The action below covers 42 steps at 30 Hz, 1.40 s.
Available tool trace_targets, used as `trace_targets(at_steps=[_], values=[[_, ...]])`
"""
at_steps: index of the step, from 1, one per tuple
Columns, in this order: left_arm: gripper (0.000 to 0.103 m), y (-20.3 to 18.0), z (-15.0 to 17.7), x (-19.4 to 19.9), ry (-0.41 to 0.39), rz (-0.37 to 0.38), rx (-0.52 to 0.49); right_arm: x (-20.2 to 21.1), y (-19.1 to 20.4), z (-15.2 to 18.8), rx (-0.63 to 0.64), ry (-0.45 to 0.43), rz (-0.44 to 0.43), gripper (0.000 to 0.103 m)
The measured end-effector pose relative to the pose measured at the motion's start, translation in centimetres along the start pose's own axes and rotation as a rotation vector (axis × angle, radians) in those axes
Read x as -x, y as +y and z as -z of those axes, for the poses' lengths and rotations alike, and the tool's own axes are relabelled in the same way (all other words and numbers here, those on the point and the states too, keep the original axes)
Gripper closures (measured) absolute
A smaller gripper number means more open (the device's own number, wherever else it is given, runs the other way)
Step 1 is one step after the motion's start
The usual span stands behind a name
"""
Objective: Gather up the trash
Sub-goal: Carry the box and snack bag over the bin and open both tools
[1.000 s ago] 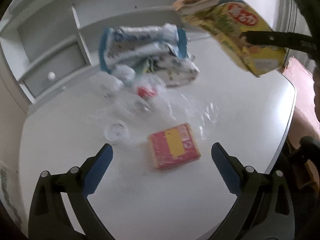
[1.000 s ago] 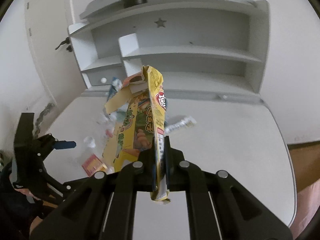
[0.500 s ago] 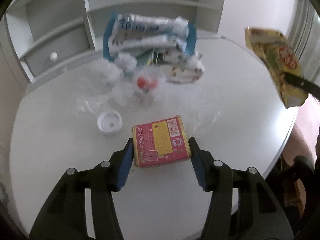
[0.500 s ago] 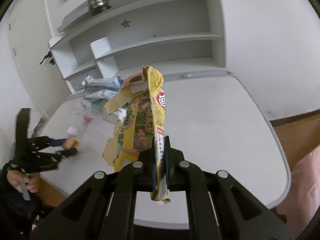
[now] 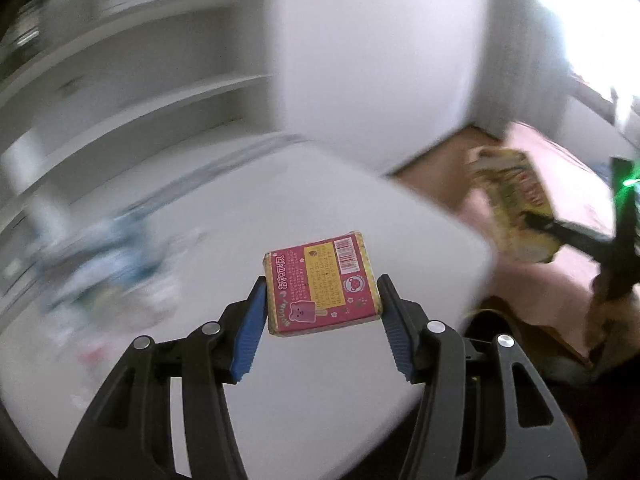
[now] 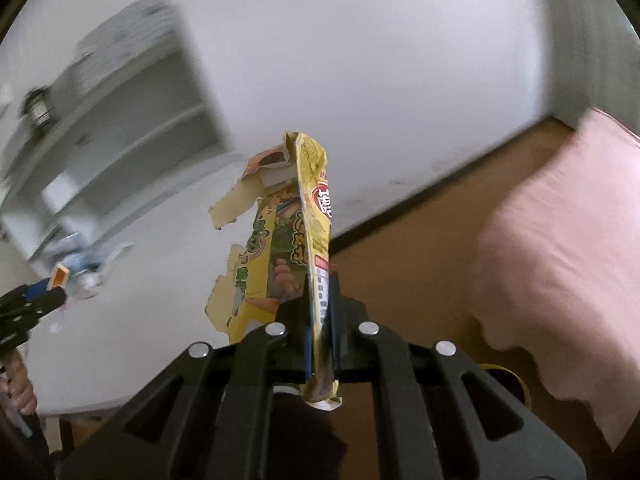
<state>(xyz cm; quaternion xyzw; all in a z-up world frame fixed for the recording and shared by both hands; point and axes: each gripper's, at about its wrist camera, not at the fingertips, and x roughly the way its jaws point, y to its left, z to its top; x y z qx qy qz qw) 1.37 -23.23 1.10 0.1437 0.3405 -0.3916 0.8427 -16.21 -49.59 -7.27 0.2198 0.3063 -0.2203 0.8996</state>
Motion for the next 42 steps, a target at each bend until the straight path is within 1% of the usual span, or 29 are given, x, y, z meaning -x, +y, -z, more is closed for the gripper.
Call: trace_targets(at_steps=[2,4,5,7,8,9,11,13,14,17,20,25,28,29,31,32,33,35,42], values=[[0.05,-5.0,-1.4,-3.0,0.015,0.112,-0.054,0.4,-3.7,0.9,-0.054,0.009,0.093,0.096],[0.05,-8.8,-2.1,-5.2,0.031,0.18,-0.093,0.6,-7.4,2.0,-0.12,0.031,0.167,0.096],[0.05,-12.0,-2.2,-7.1,0.047,0.235,-0.129,0.7,-9.2,2.7,-0.154,0.046,0.201,0.096],[0.05,-15.5,-2.0,-9.4,0.078,0.284,-0.167,0.7,-12.6,4.1,-0.211,0.085,0.272,0.096],[0.05,-17.8,-1.5,-10.9,0.102,0.321,-0.198,0.5,-14.1,4.9,-0.237,0.104,0.305,0.096],[0.05,-19.8,-1.1,-12.3,0.123,0.358,-0.221,0.3,-15.6,5.7,-0.264,0.129,0.33,0.096],[0.05,-23.2,0.1,-15.2,0.175,0.402,-0.269,-0.3,-18.2,7.4,-0.31,0.191,0.365,0.096],[0.05,-25.8,1.1,-17.9,0.224,0.446,-0.296,-1.0,-20.5,9.2,-0.348,0.257,0.403,0.096],[0.05,-27.1,1.7,-19.4,0.248,0.46,-0.311,-1.3,-21.4,9.8,-0.362,0.282,0.41,0.096],[0.05,-29.5,3.1,-22.7,0.304,0.469,-0.338,-2.3,-23.3,11.5,-0.4,0.349,0.422,0.096],[0.05,-31.2,3.9,-25.1,0.352,0.479,-0.34,-2.5,-24.3,12.6,-0.418,0.381,0.42,0.096],[0.05,-32.7,4.0,-27.0,0.375,0.489,-0.351,-2.7,-24.6,13.0,-0.426,0.403,0.415,0.096],[0.05,-33.9,4.3,-27.3,0.386,0.493,-0.35,-3.2,-24.7,12.9,-0.433,0.413,0.408,0.095],[0.05,-34.1,4.3,-27.5,0.39,0.493,-0.353,-3.2,-24.9,12.9,-0.436,0.414,0.407,0.093],[0.05,-34.1,4.8,-27.4,0.395,0.497,-0.355,-2.8,-25.0,12.9,-0.444,0.405,0.408,0.082],[0.05,-34.3,4.8,-27.5,0.397,0.498,-0.355,-2.5,-25.0,12.9,-0.447,0.395,0.409,0.055],[0.05,-34.5,4.9,-27.7,0.401,0.5,-0.355,-2.3,-24.9,12.7,-0.447,0.379,0.413,0.035],[0.05,-34.8,5.0,-27.7,0.406,0.503,-0.356,-2.0,-24.8,12.3,-0.443,0.348,0.423,0.033],[0.049,-35.8,5.9,-28.1,0.434,0.518,-0.372,-0.1,-25.8,12.0,-0.502,0.279,0.453,0.033]])
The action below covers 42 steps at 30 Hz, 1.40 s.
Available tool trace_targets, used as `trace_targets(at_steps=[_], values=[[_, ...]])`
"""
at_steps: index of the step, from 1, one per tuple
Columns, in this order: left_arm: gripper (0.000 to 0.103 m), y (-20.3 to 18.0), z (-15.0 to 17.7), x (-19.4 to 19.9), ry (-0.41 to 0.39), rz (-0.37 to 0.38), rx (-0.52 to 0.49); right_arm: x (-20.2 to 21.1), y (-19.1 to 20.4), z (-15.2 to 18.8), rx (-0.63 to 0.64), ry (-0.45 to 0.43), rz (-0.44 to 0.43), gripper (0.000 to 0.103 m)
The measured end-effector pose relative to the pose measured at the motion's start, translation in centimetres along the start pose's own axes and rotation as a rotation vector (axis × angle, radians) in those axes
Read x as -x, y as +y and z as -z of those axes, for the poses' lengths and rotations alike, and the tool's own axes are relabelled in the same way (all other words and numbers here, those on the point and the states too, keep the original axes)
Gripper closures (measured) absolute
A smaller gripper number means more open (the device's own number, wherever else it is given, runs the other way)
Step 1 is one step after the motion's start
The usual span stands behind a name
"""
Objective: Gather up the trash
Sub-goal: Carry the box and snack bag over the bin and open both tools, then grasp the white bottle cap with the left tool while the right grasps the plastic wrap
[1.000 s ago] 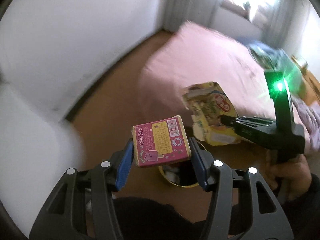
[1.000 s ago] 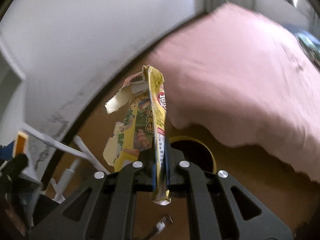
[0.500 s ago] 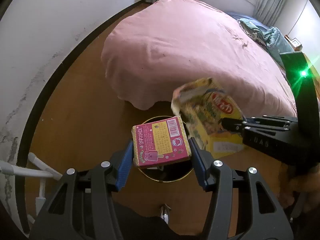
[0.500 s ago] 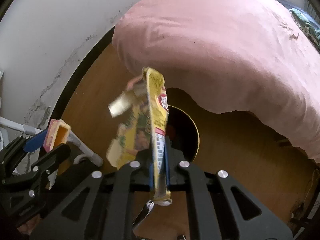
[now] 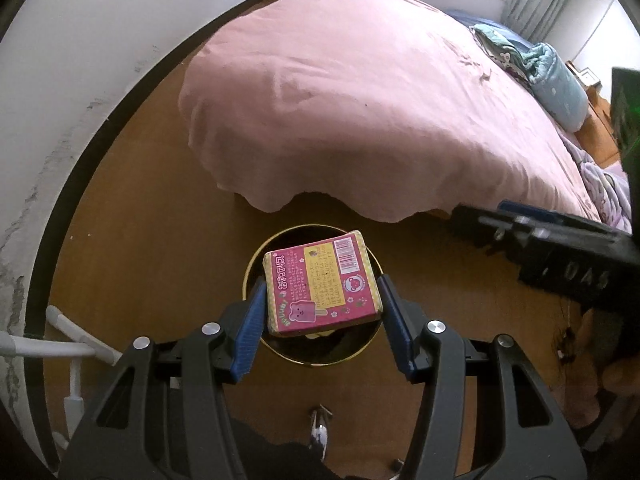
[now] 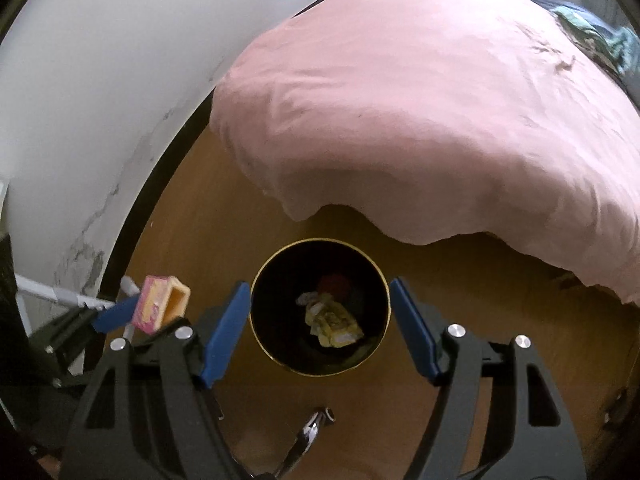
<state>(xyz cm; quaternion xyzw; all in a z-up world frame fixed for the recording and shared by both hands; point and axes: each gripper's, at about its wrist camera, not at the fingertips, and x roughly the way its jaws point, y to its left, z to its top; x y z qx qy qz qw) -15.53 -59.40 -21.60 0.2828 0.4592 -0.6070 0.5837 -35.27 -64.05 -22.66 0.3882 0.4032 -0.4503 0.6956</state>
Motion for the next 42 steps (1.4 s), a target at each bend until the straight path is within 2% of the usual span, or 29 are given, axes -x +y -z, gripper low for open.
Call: trace_targets(at_steps=[3,4,6,10,14,17,20,24,27,32,35,38,42], values=[[0.047,-0.5,-0.2,-0.7,0.021,0.013,0.0,0.8,-0.9,-0.1,-0.039,-0.029,0.006,0.031],[0.043,-0.8,-0.4,-0.7,0.025,0.014,-0.004,1.0,-1.1,-0.2,-0.05,-0.039,0.007,0.03],[0.024,-1.2,-0.7,-0.4,0.014,0.004,-0.013,1.4,-1.5,-0.4,-0.066,-0.059,0.009,0.028],[0.018,-1.4,-0.9,1.2,-0.018,-0.022,-0.035,1.6,-1.3,-0.6,-0.07,-0.073,0.006,0.027],[0.012,-0.5,-0.4,4.8,-0.061,-0.051,-0.026,2.3,0.0,-0.9,-0.047,-0.099,0.0,0.025],[0.01,0.9,0.7,9.4,-0.124,-0.096,-0.01,3.3,2.4,-1.1,0.015,-0.135,-0.006,0.021],[0.007,3.1,3.0,15.5,-0.204,-0.156,0.031,4.3,6.4,-0.7,0.122,-0.166,-0.024,0.019],[0.007,7.3,8.4,24.9,-0.313,-0.28,0.118,6.7,14.0,0.7,0.296,-0.224,-0.106,0.019],[0.007,11.3,13.9,31.2,-0.356,-0.416,0.23,9.1,20.6,2.7,0.44,-0.246,-0.226,0.019],[0.007,17.7,25.1,39.2,-0.358,-0.644,0.457,13.1,32.1,8.8,0.724,-0.233,-0.453,0.019],[0.007,21.0,32.6,42.9,-0.344,-0.736,0.631,15.0,38.0,13.6,0.888,-0.202,-0.58,0.019],[0.007,23.0,38.1,45.0,-0.335,-0.798,0.767,16.3,43.3,18.1,1.024,-0.139,-0.685,0.019],[0.007,23.9,42.9,46.6,-0.344,-0.811,0.852,17.7,49.6,23.3,1.151,-0.052,-0.788,0.019]])
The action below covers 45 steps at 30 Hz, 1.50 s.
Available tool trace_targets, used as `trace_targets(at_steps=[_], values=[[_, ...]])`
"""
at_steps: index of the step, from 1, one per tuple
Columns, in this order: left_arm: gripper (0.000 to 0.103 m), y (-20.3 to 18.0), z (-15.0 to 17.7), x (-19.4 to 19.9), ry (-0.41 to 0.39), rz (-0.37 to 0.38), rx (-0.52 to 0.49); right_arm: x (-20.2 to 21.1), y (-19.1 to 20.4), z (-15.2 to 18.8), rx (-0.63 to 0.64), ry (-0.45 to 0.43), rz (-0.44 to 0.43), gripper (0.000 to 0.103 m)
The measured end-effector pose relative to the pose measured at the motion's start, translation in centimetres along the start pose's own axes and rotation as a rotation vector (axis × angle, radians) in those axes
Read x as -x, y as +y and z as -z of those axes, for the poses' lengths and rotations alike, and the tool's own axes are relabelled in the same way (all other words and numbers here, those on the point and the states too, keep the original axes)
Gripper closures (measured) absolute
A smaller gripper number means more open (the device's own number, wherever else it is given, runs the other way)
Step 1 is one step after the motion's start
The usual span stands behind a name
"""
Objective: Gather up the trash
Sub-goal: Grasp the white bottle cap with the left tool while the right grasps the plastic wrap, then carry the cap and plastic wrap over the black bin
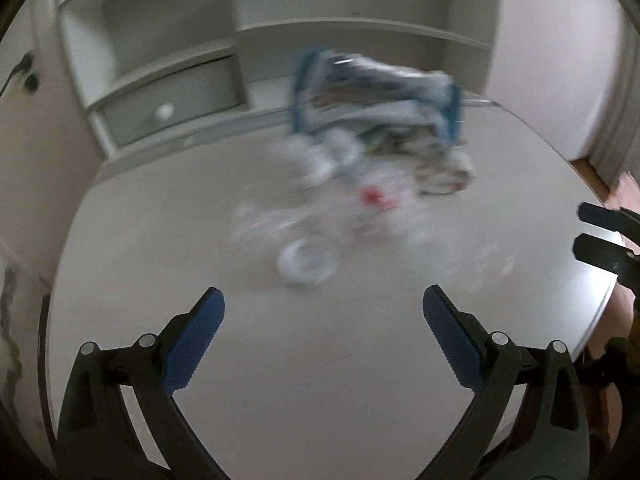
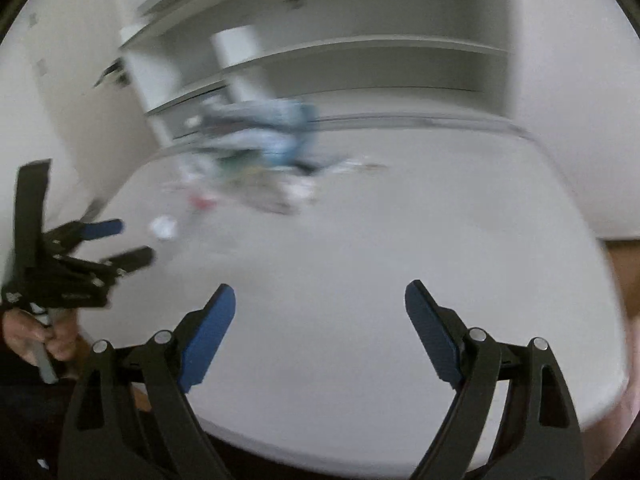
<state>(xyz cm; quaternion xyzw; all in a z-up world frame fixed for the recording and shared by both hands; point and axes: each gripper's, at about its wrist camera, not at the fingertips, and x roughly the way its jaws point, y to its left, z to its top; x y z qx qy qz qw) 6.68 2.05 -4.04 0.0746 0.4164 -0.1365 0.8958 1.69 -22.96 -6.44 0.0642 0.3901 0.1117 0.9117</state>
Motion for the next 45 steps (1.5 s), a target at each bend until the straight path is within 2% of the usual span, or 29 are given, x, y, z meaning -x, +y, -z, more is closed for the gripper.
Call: trace_targets(at_steps=[5,8,10,13,16,18,20,23,28,35,37,39,40,41,45], values=[[0.007,2.3,0.2,-0.1,-0.006,-0.01,0.019,-3.8,5.6,-3.5,0.087,0.052,-0.093,0.019],[0.007,2.5,0.1,-1.2,0.008,0.005,0.019,-5.8,7.7,-4.9,0.128,0.084,-0.104,0.02],[0.007,2.9,0.2,-1.5,0.014,0.008,0.023,-7.3,8.5,-5.6,0.149,0.106,-0.088,0.023],[0.007,3.5,0.1,-2.1,0.02,0.02,0.051,-9.5,9.1,-5.9,0.164,0.147,-0.073,0.034],[0.007,4.0,0.0,-2.4,0.015,0.029,0.056,-10.9,9.6,-5.7,0.176,0.169,-0.051,0.049],[0.007,4.2,0.1,-2.4,0.016,0.032,0.061,-11.6,9.7,-5.7,0.174,0.175,-0.047,0.068],[0.007,4.3,0.1,-2.6,0.017,0.037,0.068,-11.6,9.9,-5.7,0.18,0.174,-0.055,0.079],[0.007,4.1,0.0,-2.8,0.019,0.041,0.072,-10.0,9.9,-6.0,0.184,0.125,-0.065,0.085],[0.007,3.6,-0.5,-3.7,0.021,0.04,0.079,-7.1,9.5,-6.3,0.164,0.06,-0.079,0.086],[0.007,2.3,-1.4,-3.9,0.008,0.037,0.058,-4.2,7.9,-5.8,0.128,0.022,-0.09,0.086],[0.018,2.0,-1.5,-3.9,0.005,0.032,0.044,-3.7,7.6,-5.7,0.124,0.014,-0.086,0.086],[0.057,1.6,-1.5,-4.3,0.027,0.039,0.027,-3.0,7.2,-5.3,0.119,0.006,-0.082,0.086],[0.068,1.5,-1.4,-4.4,0.039,0.053,0.026,-2.7,7.1,-5.2,0.115,0.002,-0.081,0.086],[0.072,1.4,-1.4,-4.4,0.04,0.063,0.027,-2.3,6.8,-5.0,0.109,-0.004,-0.081,0.086],[0.072,0.5,-1.4,-3.3,0.008,0.048,0.007,-0.3,5.8,-4.3,0.081,-0.035,-0.081,0.086]])
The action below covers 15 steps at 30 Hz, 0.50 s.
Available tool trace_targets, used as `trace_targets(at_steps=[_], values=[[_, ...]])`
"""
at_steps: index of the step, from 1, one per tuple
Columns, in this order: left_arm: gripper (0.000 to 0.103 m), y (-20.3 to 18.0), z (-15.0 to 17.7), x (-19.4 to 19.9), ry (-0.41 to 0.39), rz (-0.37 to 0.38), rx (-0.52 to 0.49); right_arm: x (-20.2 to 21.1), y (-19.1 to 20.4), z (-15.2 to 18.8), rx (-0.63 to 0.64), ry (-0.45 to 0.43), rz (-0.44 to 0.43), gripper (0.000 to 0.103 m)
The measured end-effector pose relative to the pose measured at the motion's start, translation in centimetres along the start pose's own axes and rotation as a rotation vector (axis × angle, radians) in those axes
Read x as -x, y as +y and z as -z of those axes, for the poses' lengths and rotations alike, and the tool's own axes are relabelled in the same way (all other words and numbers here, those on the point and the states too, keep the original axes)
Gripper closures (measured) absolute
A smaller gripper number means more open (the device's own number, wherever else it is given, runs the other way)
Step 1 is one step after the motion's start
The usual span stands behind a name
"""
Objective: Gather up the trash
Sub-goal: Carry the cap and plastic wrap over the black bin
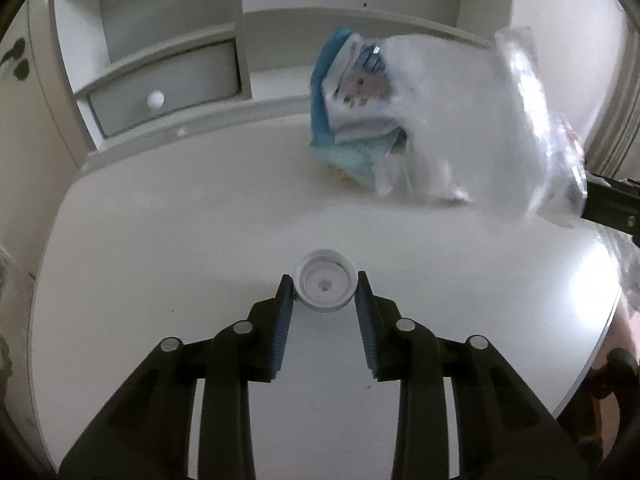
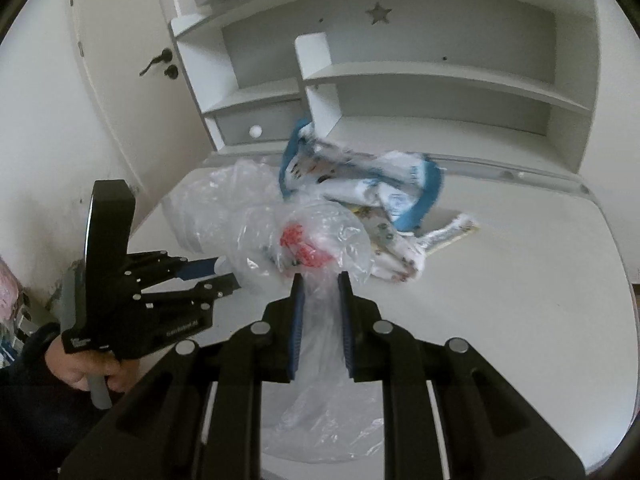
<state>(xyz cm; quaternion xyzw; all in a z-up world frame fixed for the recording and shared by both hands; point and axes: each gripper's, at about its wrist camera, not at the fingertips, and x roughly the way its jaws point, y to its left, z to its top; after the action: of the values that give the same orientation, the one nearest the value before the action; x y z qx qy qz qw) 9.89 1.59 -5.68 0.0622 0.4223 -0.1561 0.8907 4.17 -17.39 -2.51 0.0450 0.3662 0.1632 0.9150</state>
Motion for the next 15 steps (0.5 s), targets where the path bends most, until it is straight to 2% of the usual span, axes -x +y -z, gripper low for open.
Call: trace_targets(at_steps=[7,12,15], values=[[0.073,-3.6,-0.8,2.2,-0.065,0.014,-0.057,4.9,-4.3,2.0,-0.083,-0.064,0.072,0.086],[0.073,-10.0,-1.7,3.6,-0.113,0.071,-0.182,10.0,-10.2,4.7,-0.216,-0.128,0.185,0.086],[0.073,-14.9,-2.3,3.5,-0.118,0.144,-0.259,13.3,-14.4,7.2,-0.315,-0.163,0.283,0.086]])
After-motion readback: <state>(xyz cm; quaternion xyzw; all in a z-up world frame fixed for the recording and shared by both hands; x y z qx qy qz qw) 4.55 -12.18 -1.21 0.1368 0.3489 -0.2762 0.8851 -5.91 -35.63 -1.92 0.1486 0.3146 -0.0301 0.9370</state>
